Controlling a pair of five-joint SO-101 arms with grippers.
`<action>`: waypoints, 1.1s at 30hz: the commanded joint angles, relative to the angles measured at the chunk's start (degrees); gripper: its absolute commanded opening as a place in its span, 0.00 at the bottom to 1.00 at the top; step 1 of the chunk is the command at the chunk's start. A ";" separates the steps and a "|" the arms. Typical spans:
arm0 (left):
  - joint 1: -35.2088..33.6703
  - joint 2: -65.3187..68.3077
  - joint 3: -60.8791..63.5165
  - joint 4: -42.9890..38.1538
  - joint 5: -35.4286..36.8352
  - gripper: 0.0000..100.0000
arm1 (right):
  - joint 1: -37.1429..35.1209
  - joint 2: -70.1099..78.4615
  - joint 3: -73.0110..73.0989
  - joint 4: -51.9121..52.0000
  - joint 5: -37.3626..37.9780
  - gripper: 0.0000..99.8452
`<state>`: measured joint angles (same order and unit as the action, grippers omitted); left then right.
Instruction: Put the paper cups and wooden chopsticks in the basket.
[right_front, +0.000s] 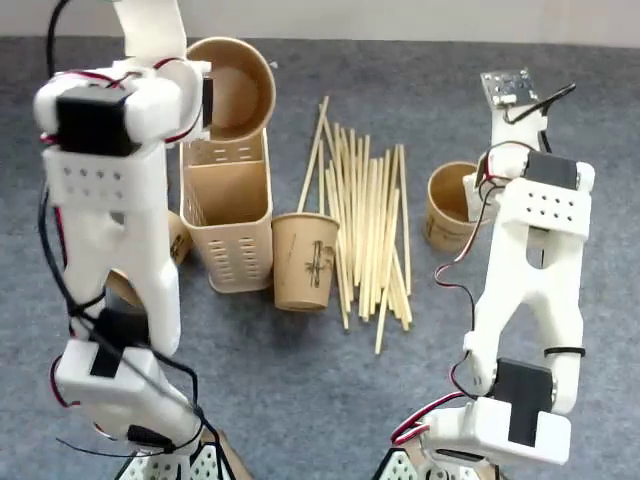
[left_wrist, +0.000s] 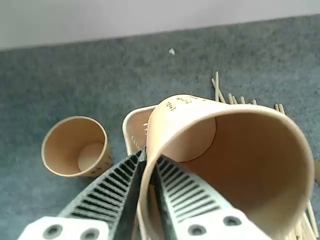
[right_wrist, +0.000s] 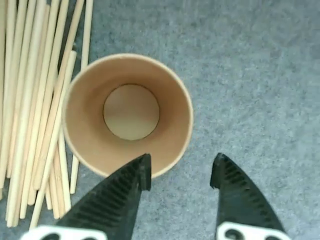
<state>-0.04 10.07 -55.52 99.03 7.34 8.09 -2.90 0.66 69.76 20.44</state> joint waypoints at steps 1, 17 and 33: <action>-0.84 2.33 -0.48 0.88 2.11 0.00 | 0.57 -0.04 -3.65 0.40 2.29 0.21; -2.15 4.09 6.02 1.93 1.58 0.01 | 0.48 16.31 -4.09 -2.77 2.64 0.18; -3.30 3.91 1.71 1.14 -2.37 0.31 | 1.45 16.75 -22.55 7.16 -0.79 0.00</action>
<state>-2.15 14.46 -48.84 100.88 5.58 8.88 14.86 -13.05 73.01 21.58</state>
